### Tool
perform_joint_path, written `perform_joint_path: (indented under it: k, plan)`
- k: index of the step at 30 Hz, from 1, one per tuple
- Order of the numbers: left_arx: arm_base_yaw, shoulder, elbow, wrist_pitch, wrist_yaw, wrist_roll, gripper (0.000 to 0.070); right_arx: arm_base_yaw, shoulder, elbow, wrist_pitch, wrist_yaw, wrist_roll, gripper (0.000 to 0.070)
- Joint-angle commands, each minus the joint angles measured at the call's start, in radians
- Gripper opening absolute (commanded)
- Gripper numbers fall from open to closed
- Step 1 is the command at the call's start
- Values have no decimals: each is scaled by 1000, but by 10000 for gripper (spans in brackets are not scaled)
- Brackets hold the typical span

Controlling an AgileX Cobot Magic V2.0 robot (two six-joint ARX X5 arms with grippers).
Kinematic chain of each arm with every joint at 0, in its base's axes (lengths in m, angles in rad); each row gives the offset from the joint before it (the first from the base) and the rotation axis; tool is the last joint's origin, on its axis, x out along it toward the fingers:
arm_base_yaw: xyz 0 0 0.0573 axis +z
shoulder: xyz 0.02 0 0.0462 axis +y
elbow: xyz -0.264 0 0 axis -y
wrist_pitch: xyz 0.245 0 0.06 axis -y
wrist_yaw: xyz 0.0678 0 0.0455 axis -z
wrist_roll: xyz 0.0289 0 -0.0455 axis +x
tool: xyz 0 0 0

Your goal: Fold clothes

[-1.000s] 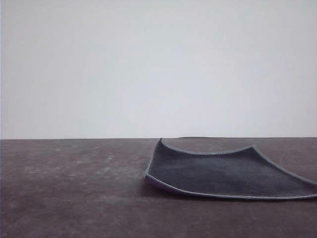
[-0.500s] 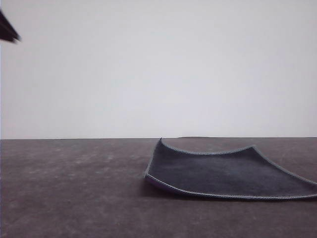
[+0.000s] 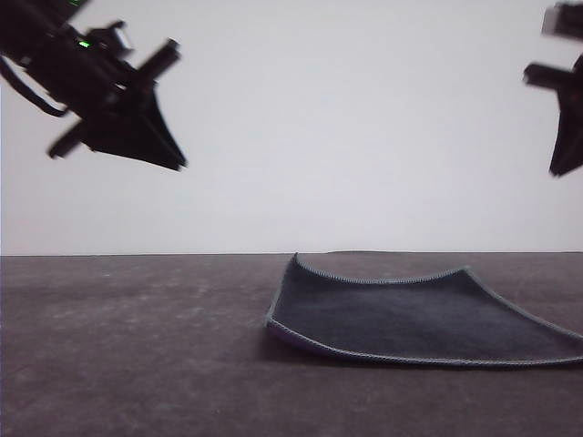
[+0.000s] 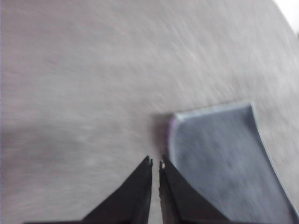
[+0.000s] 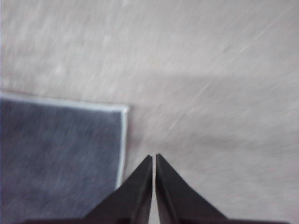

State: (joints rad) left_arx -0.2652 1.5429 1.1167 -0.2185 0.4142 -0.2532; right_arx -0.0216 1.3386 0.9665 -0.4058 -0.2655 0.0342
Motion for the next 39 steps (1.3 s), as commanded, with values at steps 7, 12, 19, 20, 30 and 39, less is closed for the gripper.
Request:
perform_joint_path:
  k: [7,12,19,20,30,39]
  plan:
    - [-64,57,31,-16,5,50,28,-2,93,13,-21,-34,9,4]
    - [-67,56,31,-30,5,55,33,-2,92,13,-27,-34,7,6]
    - [-67,57,31,-51,5,55,497,-1,92,13,-40,-34,7,485]
    - [-67,57,31,-52,5,55,496,-1,92,13,-42,-34,7,505]
    - [-80,85,35,-42,6,54,470,-2,111,13,4,-142,12,512]
    - [-98,251,102,-19,37,55,470,-1,261,15,151,-239,22,510]
